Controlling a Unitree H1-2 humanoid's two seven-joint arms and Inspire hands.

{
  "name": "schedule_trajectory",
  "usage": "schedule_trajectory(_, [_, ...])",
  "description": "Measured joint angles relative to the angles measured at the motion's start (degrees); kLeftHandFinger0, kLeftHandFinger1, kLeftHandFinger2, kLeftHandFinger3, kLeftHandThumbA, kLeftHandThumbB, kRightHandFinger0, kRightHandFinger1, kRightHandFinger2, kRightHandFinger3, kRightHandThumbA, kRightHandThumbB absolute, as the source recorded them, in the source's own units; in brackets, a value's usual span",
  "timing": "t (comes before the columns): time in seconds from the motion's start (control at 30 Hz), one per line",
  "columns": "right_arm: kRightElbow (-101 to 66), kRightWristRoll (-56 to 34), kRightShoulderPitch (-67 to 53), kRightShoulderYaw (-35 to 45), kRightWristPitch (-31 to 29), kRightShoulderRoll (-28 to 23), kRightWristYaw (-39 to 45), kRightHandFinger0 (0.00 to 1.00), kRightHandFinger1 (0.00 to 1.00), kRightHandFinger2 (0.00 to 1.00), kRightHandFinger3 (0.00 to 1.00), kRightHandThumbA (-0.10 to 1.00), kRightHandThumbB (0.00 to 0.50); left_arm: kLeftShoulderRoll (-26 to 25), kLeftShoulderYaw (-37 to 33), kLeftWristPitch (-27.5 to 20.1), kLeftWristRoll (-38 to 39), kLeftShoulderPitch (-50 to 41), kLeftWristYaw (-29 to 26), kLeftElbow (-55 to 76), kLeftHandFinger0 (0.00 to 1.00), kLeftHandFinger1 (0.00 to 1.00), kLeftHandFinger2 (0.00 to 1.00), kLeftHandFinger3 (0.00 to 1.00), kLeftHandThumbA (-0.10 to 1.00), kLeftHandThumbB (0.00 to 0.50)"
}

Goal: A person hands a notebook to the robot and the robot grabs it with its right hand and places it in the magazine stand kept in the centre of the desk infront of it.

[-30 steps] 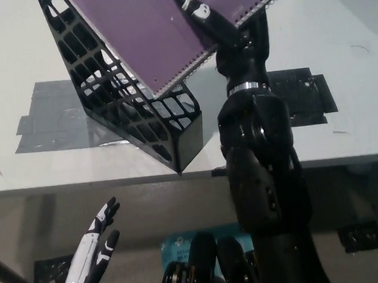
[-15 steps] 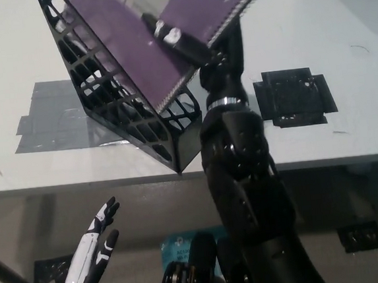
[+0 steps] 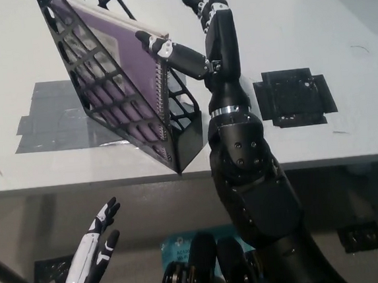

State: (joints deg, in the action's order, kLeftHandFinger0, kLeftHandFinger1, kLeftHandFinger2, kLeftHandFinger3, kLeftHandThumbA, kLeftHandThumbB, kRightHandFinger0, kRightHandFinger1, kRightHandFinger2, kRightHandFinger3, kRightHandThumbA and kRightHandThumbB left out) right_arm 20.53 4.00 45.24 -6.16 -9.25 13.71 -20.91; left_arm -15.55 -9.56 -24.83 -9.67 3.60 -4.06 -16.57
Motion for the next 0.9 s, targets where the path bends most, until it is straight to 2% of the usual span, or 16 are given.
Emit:
schedule_trajectory(0.07, [-0.02, 0.62, 0.00, 0.00, -0.35, -0.01, 0.01, 0.84, 0.82, 1.00, 1.00, 0.98, 0.224, 0.00, 0.00, 0.00, -0.02, 0.00, 0.00, 0.00, 0.98, 1.00, 1.00, 1.00, 1.00, 0.500])
schedule_trajectory(0.1, [-0.05, 0.75, 0.00, 0.00, -0.41, -0.01, 0.02, 0.89, 0.90, 1.00, 1.00, 0.94, 0.206, 0.00, 0.00, 0.00, -0.04, 0.00, 0.00, 0.00, 0.98, 1.00, 1.00, 1.00, 1.00, 0.500])
schedule_trajectory(0.13, [-0.17, 0.90, 0.00, 0.01, -0.48, -0.01, 0.03, 0.91, 0.92, 1.00, 1.00, 0.93, 0.207, 0.00, 0.00, 0.00, -0.09, 0.00, 0.00, 0.00, 0.98, 1.00, 1.00, 1.00, 1.00, 0.500])
schedule_trajectory(0.17, [-0.21, 0.92, 0.00, 0.00, -0.49, -0.01, 0.04, 0.95, 0.95, 1.00, 1.00, 0.93, 0.211, 0.00, 0.00, 0.00, -0.10, 0.00, 0.00, 0.00, 0.98, 1.00, 1.00, 1.00, 1.00, 0.500])
schedule_trajectory(0.2, [-1.25, 1.11, -0.04, 0.03, -0.70, -0.08, 0.18, 1.00, 1.00, 1.00, 1.00, 0.96, 0.236, 0.00, 0.00, 0.00, -0.14, 0.01, 0.00, 0.00, 0.97, 1.00, 1.00, 1.00, 1.00, 0.500])
schedule_trajectory(0.27, [-2.84, 1.18, -0.08, 0.08, -0.78, -0.24, 0.35, 1.00, 1.00, 1.00, 1.00, 1.00, 0.267, 0.00, 0.01, 0.00, -0.17, 0.03, 0.00, 0.00, 0.98, 1.00, 1.00, 1.00, 1.00, 0.500])
schedule_trajectory(0.47, [-11.47, 1.29, -0.36, 0.17, -0.48, -1.28, 1.34, 1.00, 1.00, 1.00, 1.00, 1.00, 0.248, -0.06, -0.13, 0.00, -0.31, 0.20, -0.01, 0.00, 1.00, 1.00, 1.00, 1.00, 1.00, 0.500])
schedule_trajectory(0.53, [-17.94, 1.20, -0.96, 0.29, 0.23, -2.52, 1.97, 1.00, 1.00, 1.00, 1.00, 1.00, 0.271, -0.07, -0.16, 0.02, -0.48, 0.24, 0.00, -0.01, 0.99, 1.00, 1.00, 1.00, 1.00, 0.500])
schedule_trajectory(0.67, [-25.26, 1.15, -2.32, 0.65, 1.56, -4.13, 2.52, 1.00, 1.00, 1.00, 1.00, 1.00, 0.252, -0.03, -0.17, 0.05, -0.54, 0.18, 0.00, -0.03, 0.99, 1.00, 1.00, 1.00, 1.00, 0.500])
schedule_trajectory(0.77, [-29.76, 1.08, -3.35, 1.00, 2.36, -5.31, 2.74, 1.00, 1.00, 1.00, 1.00, 1.00, 0.269, 0.02, -0.17, 0.07, -0.59, 0.11, 0.00, -0.03, 0.98, 1.00, 1.00, 1.00, 1.00, 0.500])
schedule_trajectory(0.9, [-40.13, 0.36, -8.05, 1.78, 4.11, -9.34, 3.70, 1.00, 1.00, 1.00, 1.00, 1.00, 0.300, 0.21, -0.20, 0.08, -0.67, -0.13, 0.00, -0.03, 0.98, 1.00, 1.00, 1.00, 1.00, 0.500])
